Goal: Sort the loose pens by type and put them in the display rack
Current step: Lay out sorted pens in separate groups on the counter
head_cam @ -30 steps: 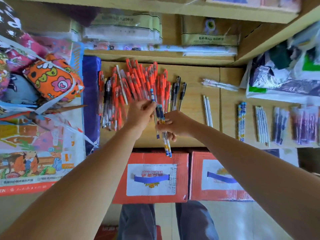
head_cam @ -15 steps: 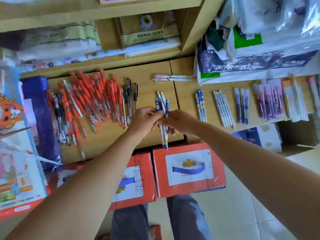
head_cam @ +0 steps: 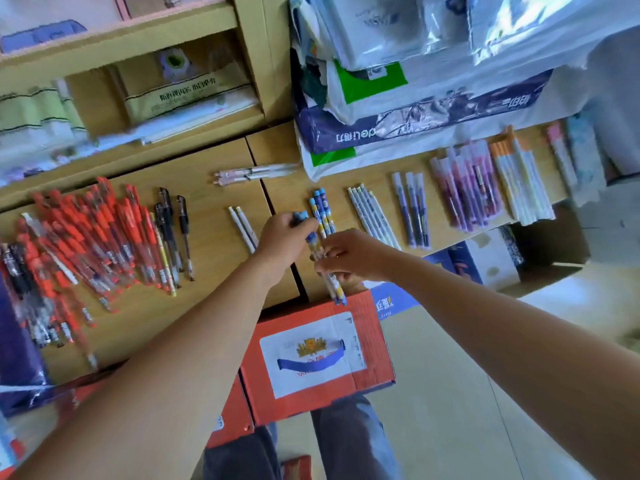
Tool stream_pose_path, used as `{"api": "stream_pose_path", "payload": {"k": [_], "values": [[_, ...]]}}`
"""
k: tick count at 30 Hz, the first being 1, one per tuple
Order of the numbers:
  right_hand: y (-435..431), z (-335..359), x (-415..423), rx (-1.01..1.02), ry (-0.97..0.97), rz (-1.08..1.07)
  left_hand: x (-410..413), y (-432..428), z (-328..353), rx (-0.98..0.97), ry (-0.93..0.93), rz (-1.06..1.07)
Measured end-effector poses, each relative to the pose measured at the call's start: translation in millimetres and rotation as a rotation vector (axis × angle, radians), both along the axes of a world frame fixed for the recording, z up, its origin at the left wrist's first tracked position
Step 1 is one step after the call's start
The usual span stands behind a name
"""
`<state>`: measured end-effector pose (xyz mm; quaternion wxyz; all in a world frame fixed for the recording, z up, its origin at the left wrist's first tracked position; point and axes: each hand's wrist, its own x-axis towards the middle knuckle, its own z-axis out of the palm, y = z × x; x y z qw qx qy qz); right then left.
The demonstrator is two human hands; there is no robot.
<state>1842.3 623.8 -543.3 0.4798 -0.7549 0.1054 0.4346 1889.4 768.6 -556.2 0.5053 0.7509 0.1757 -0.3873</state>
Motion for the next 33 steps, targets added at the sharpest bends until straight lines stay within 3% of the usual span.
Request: {"api": "stream_pose_path", "payload": {"k": [5,10,17,33], "values": [[-24.7,-14.2,-1.1,-0.206,-0.078,-0.026,-0.2,-20.0,-12.7,-0.101,0.021,0.027],[-30.5,-29.7,8.2,-0.41,-0.172,-0.118,-4.8,-17.9,-33.8,0.227,-0.177,-0.118],[-8.5,-45.9,15.9,-0.601,-0.266,-0.058,-16.7,-13.3,-45.6,0.211,-0.12,-0.179],[1.4,-52.7,11.2,-0.668,-0.345,-0.07,-21.0,-9.7,-43.2,0.151,-0.144,-0.215]]}}
